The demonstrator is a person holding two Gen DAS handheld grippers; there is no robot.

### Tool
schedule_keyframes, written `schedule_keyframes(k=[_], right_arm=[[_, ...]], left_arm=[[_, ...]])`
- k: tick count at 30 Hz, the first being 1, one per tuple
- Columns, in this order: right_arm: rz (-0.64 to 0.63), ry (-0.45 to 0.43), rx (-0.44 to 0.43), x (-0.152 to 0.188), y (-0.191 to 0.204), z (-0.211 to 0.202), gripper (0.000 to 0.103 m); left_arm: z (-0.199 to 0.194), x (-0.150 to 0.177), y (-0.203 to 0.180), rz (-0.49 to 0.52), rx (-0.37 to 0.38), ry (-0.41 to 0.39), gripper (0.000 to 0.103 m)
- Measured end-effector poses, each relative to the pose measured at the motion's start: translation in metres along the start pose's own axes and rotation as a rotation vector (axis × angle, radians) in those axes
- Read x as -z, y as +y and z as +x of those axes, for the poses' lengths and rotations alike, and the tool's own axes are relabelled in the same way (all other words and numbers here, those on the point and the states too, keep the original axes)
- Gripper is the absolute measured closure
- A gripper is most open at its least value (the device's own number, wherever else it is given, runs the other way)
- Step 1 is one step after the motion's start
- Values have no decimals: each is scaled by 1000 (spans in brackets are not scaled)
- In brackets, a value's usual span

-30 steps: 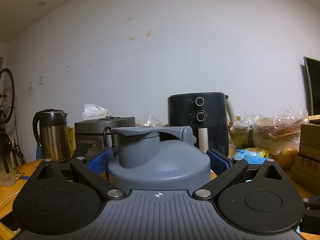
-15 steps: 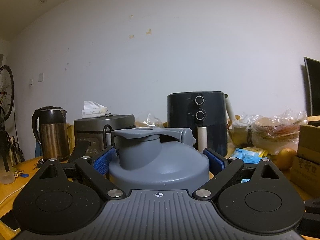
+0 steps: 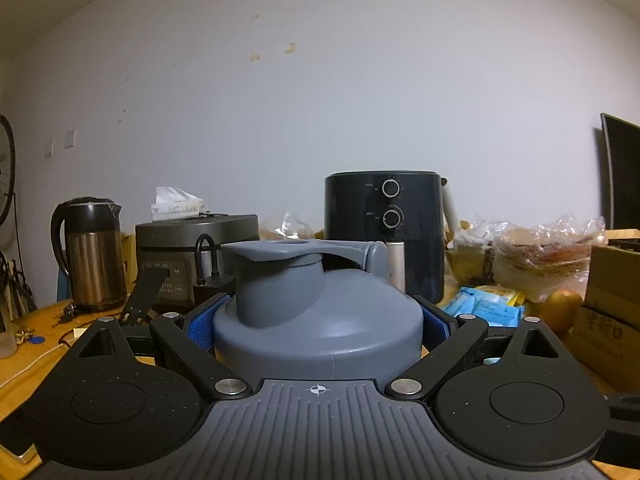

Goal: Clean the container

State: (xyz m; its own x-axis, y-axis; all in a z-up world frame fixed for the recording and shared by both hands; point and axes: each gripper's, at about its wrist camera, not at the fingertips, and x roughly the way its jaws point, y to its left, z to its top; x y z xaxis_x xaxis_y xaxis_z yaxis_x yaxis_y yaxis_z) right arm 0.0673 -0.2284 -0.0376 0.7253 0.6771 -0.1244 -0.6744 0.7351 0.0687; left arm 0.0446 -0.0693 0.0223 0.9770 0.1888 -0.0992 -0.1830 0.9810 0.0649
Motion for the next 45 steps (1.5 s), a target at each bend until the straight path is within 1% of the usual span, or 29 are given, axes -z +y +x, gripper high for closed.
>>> schedule_keyframes(k=[11, 14, 31, 41, 45], right_arm=[[1, 5, -3, 1, 0, 2, 81], [2, 5, -1, 0, 0, 2, 81], [1, 15, -5, 0, 0, 3, 81], [1, 14, -7, 0, 0, 3, 81], [2, 14, -10, 0, 0, 2, 81]], left_arm=[[3, -3, 6, 1, 8, -4, 7], [4, -2, 8, 2, 24, -9, 7], [6, 10, 29, 17, 198, -71, 8], [8, 15, 38, 21, 295, -91, 8], [11, 15, 44, 22, 352, -93, 8]])
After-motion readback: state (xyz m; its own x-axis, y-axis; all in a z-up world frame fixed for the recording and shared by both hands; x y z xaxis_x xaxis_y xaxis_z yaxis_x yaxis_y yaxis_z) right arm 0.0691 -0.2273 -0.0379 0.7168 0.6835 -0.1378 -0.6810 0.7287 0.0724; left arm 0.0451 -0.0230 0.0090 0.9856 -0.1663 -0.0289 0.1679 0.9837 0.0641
